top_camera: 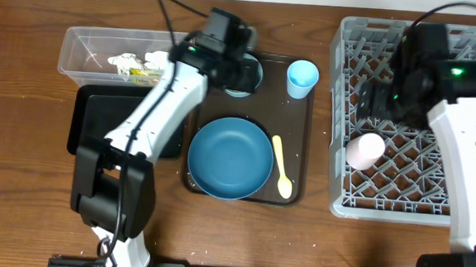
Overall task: Sort waste into correct bins and load items into the dishwasher rack
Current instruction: 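Grasp the blue cup with the left gripper and lift it, then hand the blue cup from the left gripper to the right gripper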
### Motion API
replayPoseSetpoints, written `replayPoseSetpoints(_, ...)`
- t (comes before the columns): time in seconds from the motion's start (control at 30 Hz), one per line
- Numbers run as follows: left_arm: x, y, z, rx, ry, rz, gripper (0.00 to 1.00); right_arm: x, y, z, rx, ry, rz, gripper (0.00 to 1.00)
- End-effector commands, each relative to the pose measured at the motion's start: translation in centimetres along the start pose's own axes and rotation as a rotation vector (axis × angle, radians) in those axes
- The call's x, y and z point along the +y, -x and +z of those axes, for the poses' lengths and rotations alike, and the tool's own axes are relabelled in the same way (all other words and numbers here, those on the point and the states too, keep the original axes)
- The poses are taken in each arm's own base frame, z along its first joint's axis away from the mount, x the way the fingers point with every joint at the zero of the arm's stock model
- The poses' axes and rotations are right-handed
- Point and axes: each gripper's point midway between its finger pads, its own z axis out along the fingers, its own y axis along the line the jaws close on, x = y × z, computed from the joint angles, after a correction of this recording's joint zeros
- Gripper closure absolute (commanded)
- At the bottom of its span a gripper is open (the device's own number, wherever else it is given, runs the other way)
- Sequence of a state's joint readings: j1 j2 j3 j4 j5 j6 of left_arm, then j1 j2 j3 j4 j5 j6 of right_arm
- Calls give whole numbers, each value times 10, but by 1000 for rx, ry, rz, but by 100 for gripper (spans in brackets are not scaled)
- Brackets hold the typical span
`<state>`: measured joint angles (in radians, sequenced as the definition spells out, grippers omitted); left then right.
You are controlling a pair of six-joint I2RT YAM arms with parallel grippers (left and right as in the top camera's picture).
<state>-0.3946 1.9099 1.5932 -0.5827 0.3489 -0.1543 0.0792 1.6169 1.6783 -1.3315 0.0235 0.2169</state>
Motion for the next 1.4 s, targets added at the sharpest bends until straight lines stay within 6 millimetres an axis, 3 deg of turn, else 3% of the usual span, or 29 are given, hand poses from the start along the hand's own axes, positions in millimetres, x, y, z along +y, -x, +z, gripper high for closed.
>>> replayPoseSetpoints(0.0, -31, 7, 11, -15, -59, 46, 40, -9, 14, -30, -95, 0, 5, 5)
replayPoseSetpoints(0.2, -53, 33, 43, -34, -89, 89, 33, -10, 13, -43, -128, 6, 6, 5)
replayPoseSetpoints(0.37, -52, 43, 77, -23, -91, 76, 32, -10, 9, -43, -115, 4, 5, 4)
replayPoseSetpoints(0.53, -42, 35, 99, 8, -70, 43, 32, -10, 9, -43, -115, 4, 5, 4)
replayPoseSetpoints(0.67, -39, 24, 114, 40, -65, 36, 41, -10, 10, -43, -116, 4, 5, 4)
replayPoseSetpoints(0.77, -38, 19, 120, 54, -63, 36, 55, -10, 10, -43, -116, 3, 5, 4)
replayPoseSetpoints(0.97, -39, 20, 120, 51, -64, 9, 93, -10, 10, -43, -117, 4, 5, 4)
replayPoseSetpoints(1.07, -38, 19, 118, 60, -61, -38, 94, -10, 10, -43, -117, 4, 6, 4)
replayPoseSetpoints(1.17, -41, 21, 103, 76, -103, -73, 94, -9, 11, -43, -120, 11, 6, 3)
replayPoseSetpoints(1.37, -32, 18, 39, 170, -233, -181, 94, 20, 27, -40, -176, 166, -12, 2)
